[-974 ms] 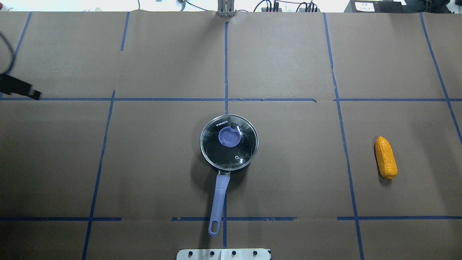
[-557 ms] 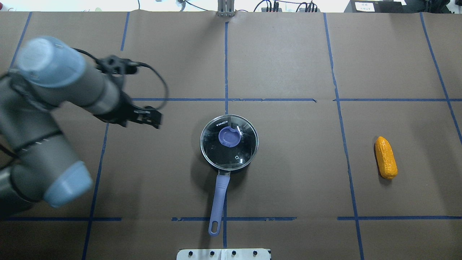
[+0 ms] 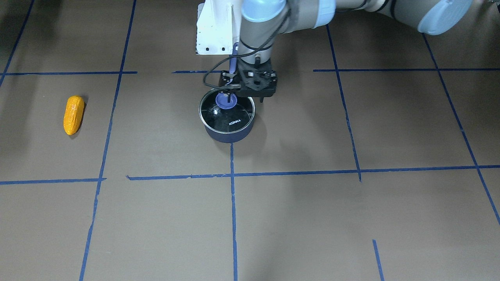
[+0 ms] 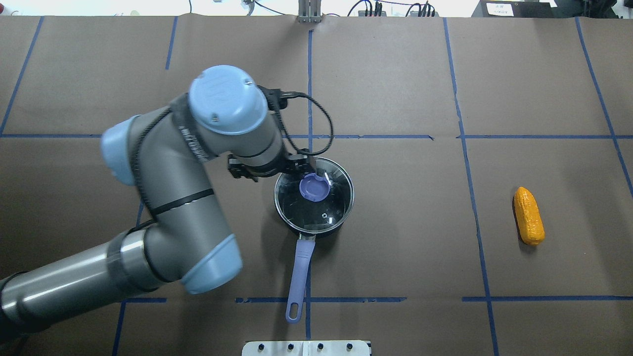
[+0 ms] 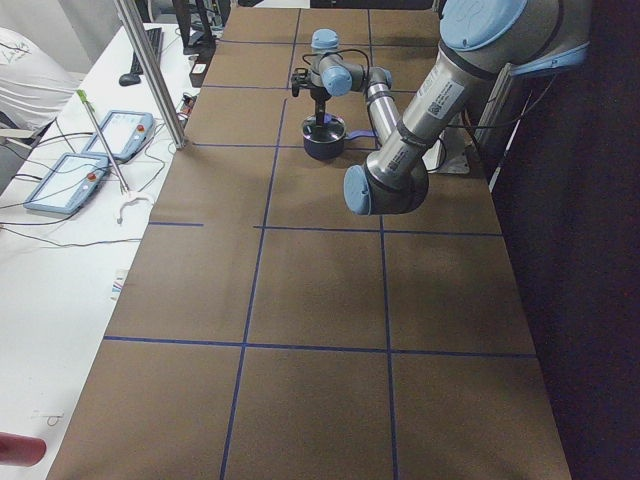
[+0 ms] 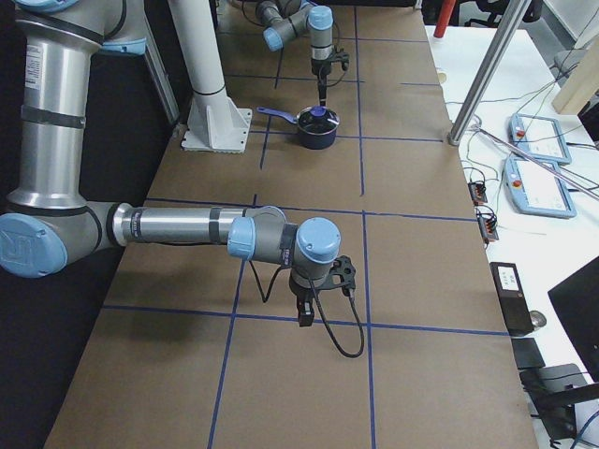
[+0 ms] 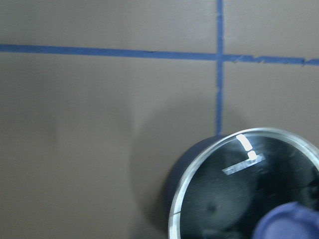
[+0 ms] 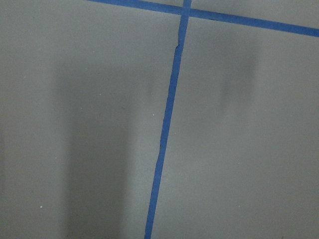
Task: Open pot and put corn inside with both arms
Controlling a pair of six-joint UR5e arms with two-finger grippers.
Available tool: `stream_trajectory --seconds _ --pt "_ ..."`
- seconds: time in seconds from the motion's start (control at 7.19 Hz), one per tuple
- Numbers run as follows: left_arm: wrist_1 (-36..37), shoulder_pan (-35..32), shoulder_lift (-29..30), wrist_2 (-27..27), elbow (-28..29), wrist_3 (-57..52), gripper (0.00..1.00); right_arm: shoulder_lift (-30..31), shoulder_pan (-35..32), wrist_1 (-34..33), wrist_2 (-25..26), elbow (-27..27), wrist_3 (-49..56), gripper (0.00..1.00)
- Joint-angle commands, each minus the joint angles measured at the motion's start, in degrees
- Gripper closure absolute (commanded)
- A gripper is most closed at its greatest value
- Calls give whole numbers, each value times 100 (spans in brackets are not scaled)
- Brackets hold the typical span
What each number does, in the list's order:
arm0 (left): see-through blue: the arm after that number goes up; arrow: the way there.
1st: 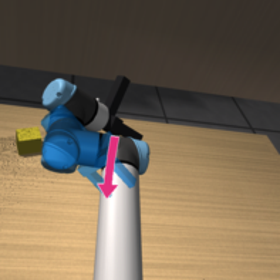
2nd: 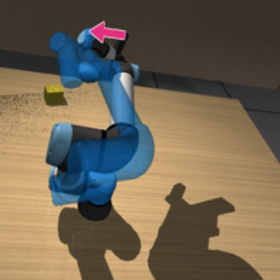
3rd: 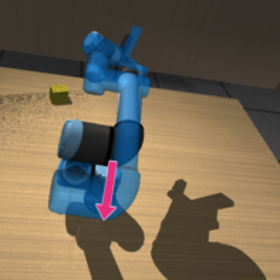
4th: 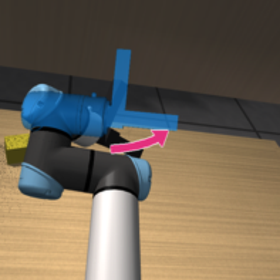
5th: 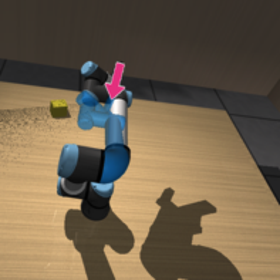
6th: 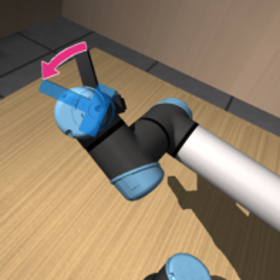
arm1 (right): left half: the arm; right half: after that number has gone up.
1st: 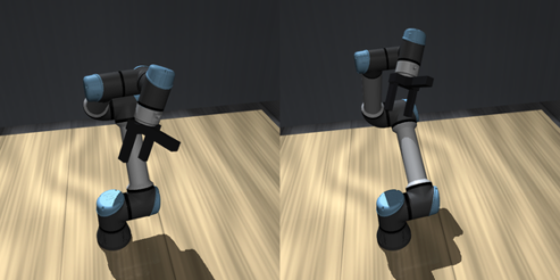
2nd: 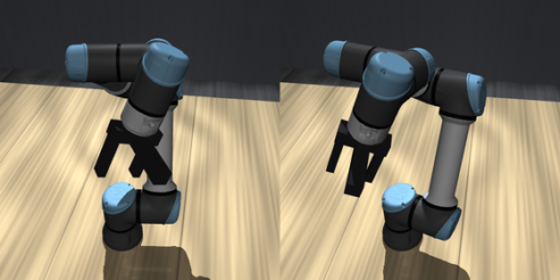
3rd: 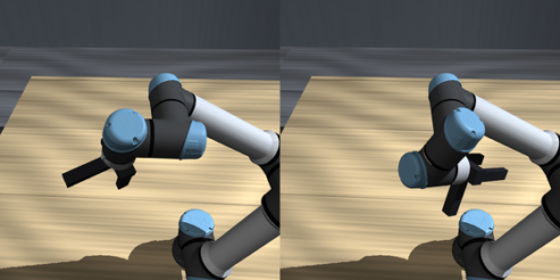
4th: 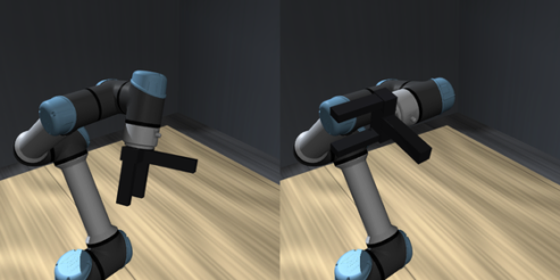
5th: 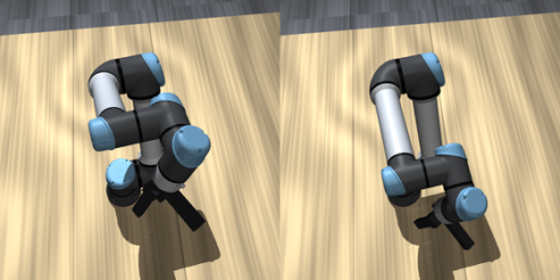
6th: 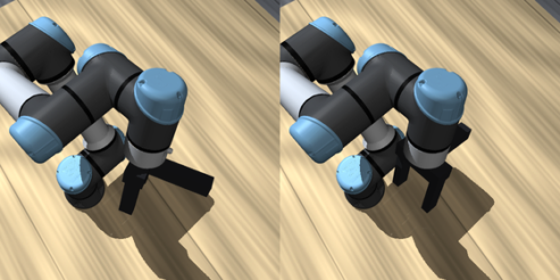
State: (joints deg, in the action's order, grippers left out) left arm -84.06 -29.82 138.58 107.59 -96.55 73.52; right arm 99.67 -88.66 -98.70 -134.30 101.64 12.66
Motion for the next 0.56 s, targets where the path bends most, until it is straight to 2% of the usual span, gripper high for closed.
stream_trajectory --seconds 0.0,0.14,0.42 --pt "3 196 405 -168 398 66 0 0 6 0 0 -4 0 0" --pt "-14 196 659 -168 800 266 0 0 6 0 0 -12 0 0" --pt "-14 196 662 -168 910 294 0 0 15 0 0 -21 0 0"
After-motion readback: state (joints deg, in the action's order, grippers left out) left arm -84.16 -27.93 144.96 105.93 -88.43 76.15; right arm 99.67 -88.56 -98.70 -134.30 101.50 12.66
